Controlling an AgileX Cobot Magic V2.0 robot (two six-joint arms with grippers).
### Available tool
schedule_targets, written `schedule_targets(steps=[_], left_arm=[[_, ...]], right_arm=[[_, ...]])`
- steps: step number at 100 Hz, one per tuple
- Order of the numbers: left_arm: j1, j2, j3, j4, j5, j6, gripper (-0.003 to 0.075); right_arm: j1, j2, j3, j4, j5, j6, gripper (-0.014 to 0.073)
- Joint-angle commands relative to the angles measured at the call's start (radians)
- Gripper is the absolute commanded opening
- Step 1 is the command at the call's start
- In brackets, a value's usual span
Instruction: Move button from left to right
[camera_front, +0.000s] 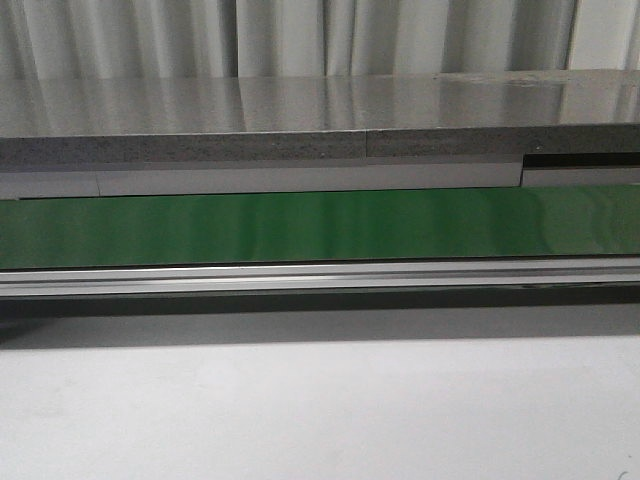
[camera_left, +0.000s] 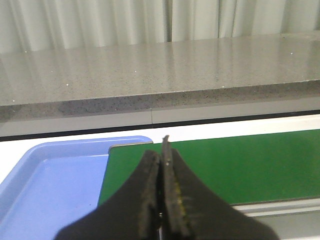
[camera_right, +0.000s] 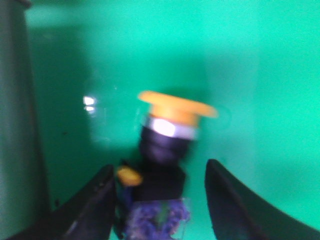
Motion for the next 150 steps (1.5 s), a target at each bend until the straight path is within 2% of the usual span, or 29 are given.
schedule_targets(steps=[1, 36, 53, 79, 96, 123, 150], left_arm=[[-0.008, 0.008, -0.027, -0.003, -0.081, -0.004, -0.0021], [-0.008, 0.008, -0.027, -0.003, -0.081, -0.004, -0.0020], [-0.008, 0.008, -0.027, -0.003, -0.081, -0.004, -0.0020], [-0.008, 0.008, -0.027, -0.003, -0.081, -0.004, -0.0021], [-0.008, 0.008, -0.027, -0.003, -0.081, -0.004, -0.0021], [-0.008, 0.008, -0.027, -0.003, -0.081, -0.004, -0.0021], [-0.008, 0.008, -0.027, -0.003, -0.081, -0.004, -0.0021]], right_arm=[[-0.015, -0.056, -0.030, 0.015, -0.017, 0.003, 0.0439], [-0.021, -0.105, -0.030, 0.067, -0.038, 0.003, 0.0439], [-0.017, -0.203, -0.030, 0.199, -0.112, 0.002, 0.0437], [0.068, -0.374, 0.013, 0.258, -0.195, 0.002, 0.0437], [0.162, -0.536, 0.169, 0.261, -0.350, 0.002, 0.0437], [0.314, -0.826, 0.520, 0.261, -0.632, 0.002, 0.0437], [0.472, -1.092, 0.805, 0.267, -0.695, 0.002, 0.0435]])
